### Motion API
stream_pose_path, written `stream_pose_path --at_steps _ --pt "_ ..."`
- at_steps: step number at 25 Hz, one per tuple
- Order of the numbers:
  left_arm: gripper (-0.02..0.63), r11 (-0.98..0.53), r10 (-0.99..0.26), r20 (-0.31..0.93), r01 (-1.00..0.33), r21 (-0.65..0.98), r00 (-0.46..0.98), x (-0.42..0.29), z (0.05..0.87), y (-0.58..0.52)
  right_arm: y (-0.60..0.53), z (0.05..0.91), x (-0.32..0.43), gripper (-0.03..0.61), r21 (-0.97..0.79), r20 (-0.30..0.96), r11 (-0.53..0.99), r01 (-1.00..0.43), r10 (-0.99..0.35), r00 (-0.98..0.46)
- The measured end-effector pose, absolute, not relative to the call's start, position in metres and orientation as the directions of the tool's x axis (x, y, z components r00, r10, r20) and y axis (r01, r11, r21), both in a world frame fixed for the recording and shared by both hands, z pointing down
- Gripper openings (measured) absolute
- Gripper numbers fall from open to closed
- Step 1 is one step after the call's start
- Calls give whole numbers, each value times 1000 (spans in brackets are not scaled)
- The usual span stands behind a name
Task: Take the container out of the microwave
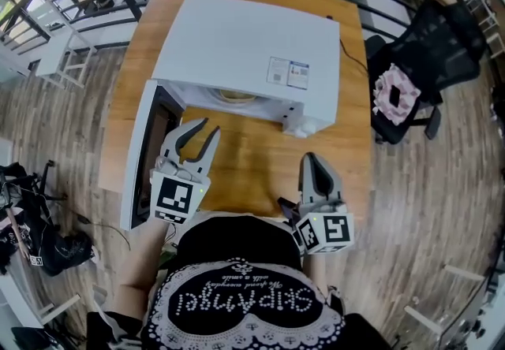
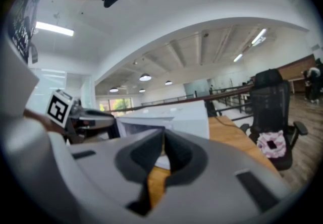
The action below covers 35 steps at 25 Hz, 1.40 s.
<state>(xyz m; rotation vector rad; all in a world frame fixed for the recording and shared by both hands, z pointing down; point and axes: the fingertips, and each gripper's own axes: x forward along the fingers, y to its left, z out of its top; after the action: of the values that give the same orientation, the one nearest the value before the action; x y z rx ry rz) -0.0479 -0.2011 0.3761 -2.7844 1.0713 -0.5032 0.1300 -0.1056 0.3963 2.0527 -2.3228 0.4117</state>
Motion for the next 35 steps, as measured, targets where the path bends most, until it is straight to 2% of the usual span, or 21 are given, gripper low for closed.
stream_pose_path --at_steps 10,30,35 --pt "181 -795 -604 413 -555 -245 682 -22 423 -231 -100 399 139 35 -193 196 45 -980 -977 -83" --pt "189 -865 -501 607 -371 -337 617 15 515 -276 -77 405 167 35 -188 237 -79 -979 -971 33" --pt "187 -883 -468 650 -291 -368 599 23 534 -282 -74 407 172 35 -193 244 -103 -976 -968 54"
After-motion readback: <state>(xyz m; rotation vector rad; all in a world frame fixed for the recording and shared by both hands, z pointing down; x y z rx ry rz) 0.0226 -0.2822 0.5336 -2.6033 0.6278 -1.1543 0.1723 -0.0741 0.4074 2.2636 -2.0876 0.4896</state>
